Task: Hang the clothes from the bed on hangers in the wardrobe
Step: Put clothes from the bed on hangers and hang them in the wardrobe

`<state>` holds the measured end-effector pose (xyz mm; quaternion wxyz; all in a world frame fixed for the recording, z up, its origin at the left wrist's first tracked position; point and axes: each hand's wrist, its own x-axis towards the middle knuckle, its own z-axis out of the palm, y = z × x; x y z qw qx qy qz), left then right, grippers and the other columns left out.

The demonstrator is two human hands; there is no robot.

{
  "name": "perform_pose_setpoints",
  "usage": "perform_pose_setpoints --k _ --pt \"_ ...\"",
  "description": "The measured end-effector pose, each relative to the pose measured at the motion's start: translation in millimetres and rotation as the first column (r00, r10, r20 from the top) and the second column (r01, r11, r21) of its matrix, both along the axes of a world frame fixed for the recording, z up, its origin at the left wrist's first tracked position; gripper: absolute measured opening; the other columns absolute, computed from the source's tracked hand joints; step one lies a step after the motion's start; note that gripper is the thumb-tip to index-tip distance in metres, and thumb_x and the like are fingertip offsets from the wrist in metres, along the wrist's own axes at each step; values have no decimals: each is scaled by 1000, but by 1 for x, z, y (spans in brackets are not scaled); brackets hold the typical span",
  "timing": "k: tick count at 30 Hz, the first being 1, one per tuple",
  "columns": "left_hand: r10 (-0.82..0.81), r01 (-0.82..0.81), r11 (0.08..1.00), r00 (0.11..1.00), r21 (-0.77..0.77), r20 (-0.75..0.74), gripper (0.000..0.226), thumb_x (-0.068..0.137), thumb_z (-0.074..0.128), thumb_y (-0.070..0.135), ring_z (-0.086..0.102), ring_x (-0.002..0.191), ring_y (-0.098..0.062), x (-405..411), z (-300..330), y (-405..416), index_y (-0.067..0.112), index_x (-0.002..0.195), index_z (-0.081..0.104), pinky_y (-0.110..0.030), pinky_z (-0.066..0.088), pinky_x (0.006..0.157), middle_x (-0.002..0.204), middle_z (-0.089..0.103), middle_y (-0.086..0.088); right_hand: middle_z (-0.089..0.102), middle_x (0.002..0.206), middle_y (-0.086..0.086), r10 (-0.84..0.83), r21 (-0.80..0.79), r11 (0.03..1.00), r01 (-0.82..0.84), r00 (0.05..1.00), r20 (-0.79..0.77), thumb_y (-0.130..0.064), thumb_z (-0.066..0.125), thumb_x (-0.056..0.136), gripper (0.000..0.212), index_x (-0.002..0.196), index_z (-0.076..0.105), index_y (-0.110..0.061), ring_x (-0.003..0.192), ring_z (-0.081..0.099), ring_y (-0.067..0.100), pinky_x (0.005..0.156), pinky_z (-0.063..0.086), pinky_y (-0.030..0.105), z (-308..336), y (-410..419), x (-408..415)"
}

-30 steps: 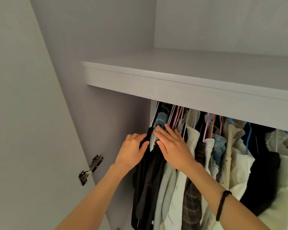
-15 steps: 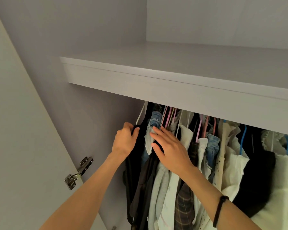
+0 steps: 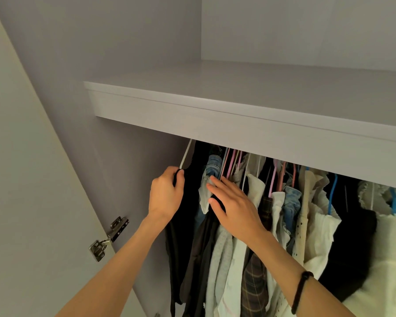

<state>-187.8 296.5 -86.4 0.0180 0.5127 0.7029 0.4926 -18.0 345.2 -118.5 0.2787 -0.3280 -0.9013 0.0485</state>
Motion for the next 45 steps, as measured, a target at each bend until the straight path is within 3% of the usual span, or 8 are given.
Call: perform_pose_setpoints --k 5,9,13,17,25,33,39,45 --pt "26 -27 997 1000 -66 -13 18 96 46 21 36 39 -12 0 -23 -41 9 95 60 -23 32 41 46 38 8 51 137 7 -25 -48 999 20 994 -103 -40 31 95 50 125 58 -11 132 40 27 112 21 40 7 -5 -13" --pt "60 -66 991 997 -114 -57 19 97 45 24 38 39 -10 -1 -27 -70 12 95 59 -18 28 42 47 40 9 51 130 7 -106 -305 952 -7 929 -354 -22 44 98 39 132 50 -5 117 51 16 97 30 12 36 -37 -52" --pt "56 -79 982 989 -172 -140 20 97 44 28 40 42 -10 -1 -32 -107 14 99 58 -15 24 43 50 40 11 61 103 3 -321 -792 518 -323 785 -530 -20 43 98 41 135 40 -1 101 57 15 96 43 27 63 -58 -94" --pt "-31 -13 967 985 -254 -169 24 97 42 34 41 45 -7 -7 -39 -145 17 93 57 -16 26 45 50 39 11 58 75 9 -501 -854 234 -465 695 -516 -8 44 97 13 94 56 -5 65 56 18 62 52 27 65 -74 -105" --pt "-56 28 952 995 -305 -83 29 96 45 21 56 75 -8 -49 -50 -171 12 122 53 -28 44 75 87 55 5 45 58 1 -468 -906 409 -105 828 -308 -16 57 90 16 77 65 -10 47 35 10 40 29 18 31 -107 -58" --pt "-180 71 929 944 -362 -277 45 97 45 24 31 135 -21 -31 -49 -171 16 141 37 -35 27 112 145 36 -5 54 57 8 -278 -697 716 33 930 -241 -33 58 89 32 65 67 -15 63 52 21 71 41 32 26 -126 3" --pt "-1 -66 988 901 -140 -435 59 95 20 57 62 83 -18 -3 -50 -189 17 105 62 -37 49 80 94 63 1 56 66 24 -31 -673 707 -218 941 -338 -29 61 87 29 67 70 -9 53 46 20 60 37 19 36 -128 28" --pt "295 -334 941 889 -56 -350 45 93 32 51 56 58 -13 25 -54 -254 20 84 64 -29 47 55 74 61 9 56 53 -12 232 -653 658 -375 926 -299 -32 59 88 25 72 72 -18 57 50 2 62 38 14 30 -138 17"
